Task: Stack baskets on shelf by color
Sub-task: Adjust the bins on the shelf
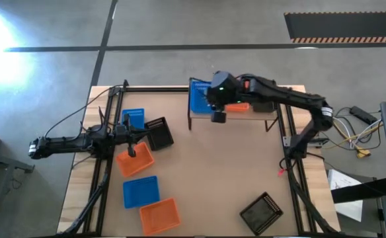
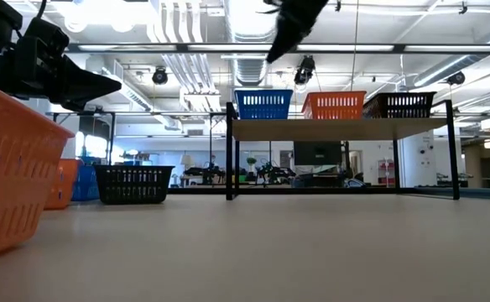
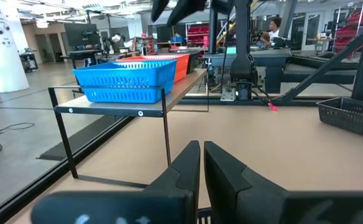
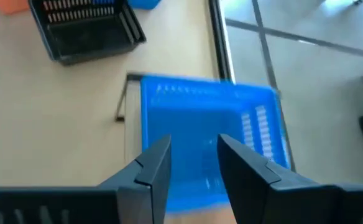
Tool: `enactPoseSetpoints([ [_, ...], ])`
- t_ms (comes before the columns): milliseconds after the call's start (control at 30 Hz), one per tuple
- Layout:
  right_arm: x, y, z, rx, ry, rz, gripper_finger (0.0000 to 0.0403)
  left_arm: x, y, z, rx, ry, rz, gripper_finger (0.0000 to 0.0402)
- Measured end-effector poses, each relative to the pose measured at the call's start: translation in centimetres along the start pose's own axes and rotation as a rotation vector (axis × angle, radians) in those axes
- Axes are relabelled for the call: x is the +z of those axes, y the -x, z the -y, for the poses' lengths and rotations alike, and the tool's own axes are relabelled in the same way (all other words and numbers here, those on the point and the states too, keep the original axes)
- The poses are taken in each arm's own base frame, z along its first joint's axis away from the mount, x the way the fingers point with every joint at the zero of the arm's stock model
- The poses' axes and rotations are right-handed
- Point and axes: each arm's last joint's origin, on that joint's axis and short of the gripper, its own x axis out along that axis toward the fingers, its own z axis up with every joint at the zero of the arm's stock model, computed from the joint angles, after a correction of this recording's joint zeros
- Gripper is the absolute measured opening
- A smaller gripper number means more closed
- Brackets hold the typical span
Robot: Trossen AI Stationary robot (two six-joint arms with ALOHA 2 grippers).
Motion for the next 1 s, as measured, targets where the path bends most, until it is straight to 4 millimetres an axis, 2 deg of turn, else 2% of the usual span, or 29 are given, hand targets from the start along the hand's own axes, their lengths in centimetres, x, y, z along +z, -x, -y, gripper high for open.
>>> enactPoseSetpoints([
  [167, -2.1, 3.2, 0.7, 0.007, -0.089, -0.085, 0.0125, 0.0, 0.0, 0.0, 0.000, 0.000, 0.000, 0.0006],
  [300, -4.6, 4.0, 0.9, 0.011, -0.170, -0.183, 0.0122, 0.0, 0.0, 0.0, 0.000, 0.000, 0.000, 0.0006],
  [467, -7.4, 3.3, 1.1, -0.010, -0.222, -0.274, 0.0111, 0.0, 0.0, 0.0, 0.000, 0.000, 0.000, 0.0006],
  [600, -9.0, 2.3, 0.9, 0.000, -0.232, -0.326, 0.0097, 0.0, 0.0, 0.0, 0.000, 0.000, 0.000, 0.0006],
  [867, -10.1, 0.2, 0.2, 0.055, -0.219, -0.384, 0.0067, 0.0, 0.0, 0.0, 0.000, 0.000, 0.000, 0.0006],
  [1000, -10.1, 0.1, 0.2, 0.061, -0.210, -0.387, 0.0057, 0.0, 0.0, 0.0, 0.000, 0.000, 0.000, 0.0006],
])
